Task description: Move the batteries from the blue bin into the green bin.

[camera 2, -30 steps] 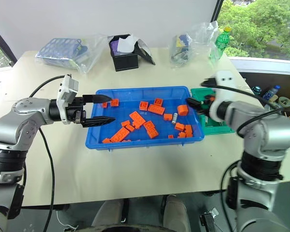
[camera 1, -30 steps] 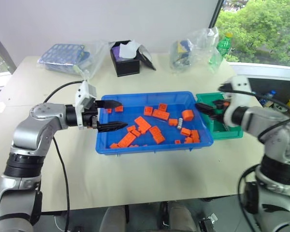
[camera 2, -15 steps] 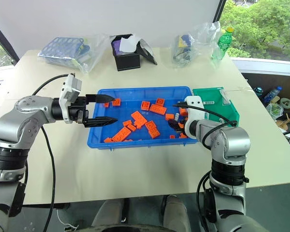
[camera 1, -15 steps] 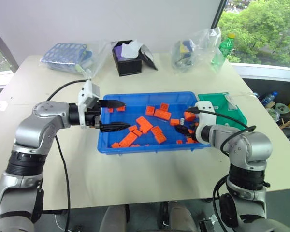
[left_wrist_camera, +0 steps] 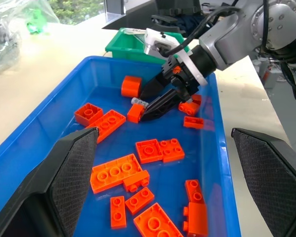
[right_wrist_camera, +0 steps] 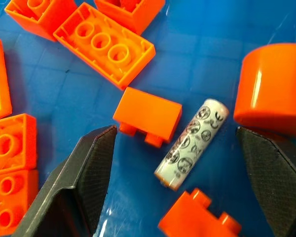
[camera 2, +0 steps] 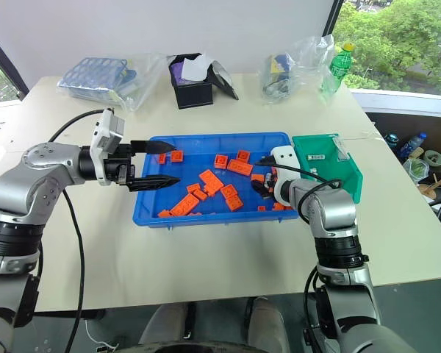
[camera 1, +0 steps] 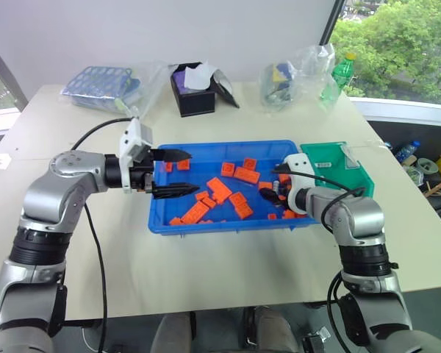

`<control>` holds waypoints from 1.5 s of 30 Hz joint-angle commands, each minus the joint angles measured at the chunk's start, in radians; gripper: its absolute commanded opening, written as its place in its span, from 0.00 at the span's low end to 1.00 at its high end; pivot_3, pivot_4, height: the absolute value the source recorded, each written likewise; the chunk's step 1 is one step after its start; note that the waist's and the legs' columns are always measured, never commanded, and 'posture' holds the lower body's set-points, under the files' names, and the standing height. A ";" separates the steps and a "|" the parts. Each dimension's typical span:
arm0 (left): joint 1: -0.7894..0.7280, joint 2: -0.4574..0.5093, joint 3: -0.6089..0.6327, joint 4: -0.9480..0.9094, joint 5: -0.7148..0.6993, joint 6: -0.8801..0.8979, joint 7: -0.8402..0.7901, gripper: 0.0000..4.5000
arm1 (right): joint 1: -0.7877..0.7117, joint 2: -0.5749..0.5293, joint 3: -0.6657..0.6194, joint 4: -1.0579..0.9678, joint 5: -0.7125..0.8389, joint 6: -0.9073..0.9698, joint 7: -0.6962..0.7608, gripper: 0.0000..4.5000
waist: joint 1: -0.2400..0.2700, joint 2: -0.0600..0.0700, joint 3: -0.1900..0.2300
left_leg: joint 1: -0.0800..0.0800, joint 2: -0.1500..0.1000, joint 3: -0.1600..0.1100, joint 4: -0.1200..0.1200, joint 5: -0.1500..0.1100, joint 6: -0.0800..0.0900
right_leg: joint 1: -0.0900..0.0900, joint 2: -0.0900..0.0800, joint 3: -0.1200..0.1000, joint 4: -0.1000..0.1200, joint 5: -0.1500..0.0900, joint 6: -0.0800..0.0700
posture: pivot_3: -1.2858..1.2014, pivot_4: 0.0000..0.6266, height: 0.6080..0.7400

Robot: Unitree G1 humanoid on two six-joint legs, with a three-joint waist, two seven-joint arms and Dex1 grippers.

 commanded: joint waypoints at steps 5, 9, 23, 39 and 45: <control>-0.032 0.008 0.023 -0.007 -0.007 -0.010 -0.007 1.00 | 0.006 -0.007 -0.003 -0.081 0.031 0.061 0.023 0.13 | 0.004 0.000 0.000 | 0.000 0.000 0.000 0.000 0.000 0.000 | 0.000 0.000 0.000 0.000 0.000 0.000 | 0.52 0.24 0.82; -0.040 -0.003 0.012 0.008 0.000 -0.021 -0.011 1.00 | -0.003 -0.012 -0.041 -0.159 0.054 0.124 0.018 0.13 | 0.004 0.000 0.000 | -0.001 0.000 0.000 0.000 0.000 0.000 | 0.000 0.000 0.000 0.000 0.000 0.000 | 0.52 0.24 0.82; -0.045 -0.013 0.010 0.053 0.011 -0.046 -0.047 1.00 | -0.090 -0.266 -0.468 -0.310 0.121 0.346 0.071 0.13 | 0.007 -0.002 -0.001 | -0.002 0.000 0.000 -0.001 0.000 0.000 | 0.000 0.000 0.000 -0.002 0.000 0.000 | 0.52 0.24 0.82; -0.004 0.015 0.064 0.015 -0.015 -0.009 -0.002 1.00 | 0.260 -0.488 -0.394 -0.243 0.151 -0.100 0.388 0.79 | 0.007 0.000 0.001 | -0.001 -0.001 0.001 -0.001 0.000 0.000 | 0.005 -0.001 0.000 -0.004 0.000 0.000 | 0.52 0.24 0.82; 0.046 0.105 0.143 -0.002 -0.040 0.016 -0.011 1.00 | 0.477 -0.664 -0.521 -0.327 0.263 -0.304 0.749 0.79 | 0.002 -0.003 0.004 | 0.001 0.000 0.000 -0.001 -0.001 -0.001 | 0.006 -0.001 0.000 -0.005 -0.001 0.001 | 0.52 0.24 0.82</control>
